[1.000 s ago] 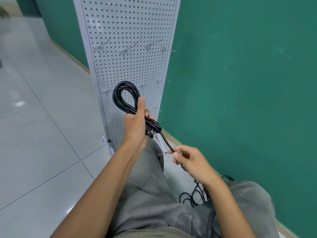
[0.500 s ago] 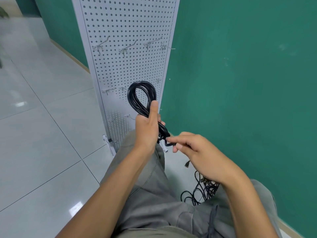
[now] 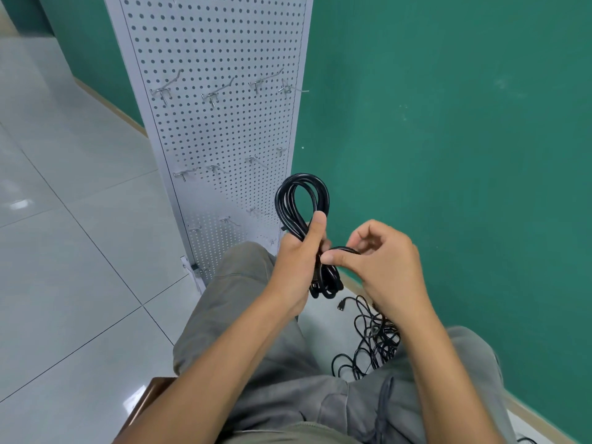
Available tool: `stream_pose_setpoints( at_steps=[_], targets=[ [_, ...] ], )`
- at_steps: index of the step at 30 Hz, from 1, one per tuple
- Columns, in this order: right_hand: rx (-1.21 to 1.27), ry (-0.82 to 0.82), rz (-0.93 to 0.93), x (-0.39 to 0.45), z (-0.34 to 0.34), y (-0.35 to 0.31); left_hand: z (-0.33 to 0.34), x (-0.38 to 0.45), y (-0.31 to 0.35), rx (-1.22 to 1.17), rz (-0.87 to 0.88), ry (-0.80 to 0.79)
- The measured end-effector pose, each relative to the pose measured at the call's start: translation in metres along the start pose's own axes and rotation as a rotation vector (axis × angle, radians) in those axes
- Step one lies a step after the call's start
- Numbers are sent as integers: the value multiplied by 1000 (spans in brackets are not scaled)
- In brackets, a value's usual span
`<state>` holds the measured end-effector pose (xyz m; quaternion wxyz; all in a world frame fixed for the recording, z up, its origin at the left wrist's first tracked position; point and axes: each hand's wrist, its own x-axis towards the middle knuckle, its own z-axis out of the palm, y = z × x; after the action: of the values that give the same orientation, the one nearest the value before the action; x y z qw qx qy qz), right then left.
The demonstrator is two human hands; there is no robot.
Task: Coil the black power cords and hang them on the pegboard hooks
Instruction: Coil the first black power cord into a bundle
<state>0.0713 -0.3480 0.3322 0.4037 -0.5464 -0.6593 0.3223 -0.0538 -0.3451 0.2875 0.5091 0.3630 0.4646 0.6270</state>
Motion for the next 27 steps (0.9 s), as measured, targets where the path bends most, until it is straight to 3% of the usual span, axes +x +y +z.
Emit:
stream_pose_setpoints(
  at_steps=[10, 16, 21, 27],
  targets=[
    [363, -237, 9, 0, -5, 11, -10, 4, 6, -64, -60, -102],
    [360, -4, 68, 3, -3, 15, -14, 2, 10, -1, -100, -328],
    [378, 58, 143, 3, -10, 20, -18, -1, 17, -3, -119, -520],
    [555, -173, 115, 3, -11, 31, -17, 0, 18, -149, -203, -537]
  ],
)
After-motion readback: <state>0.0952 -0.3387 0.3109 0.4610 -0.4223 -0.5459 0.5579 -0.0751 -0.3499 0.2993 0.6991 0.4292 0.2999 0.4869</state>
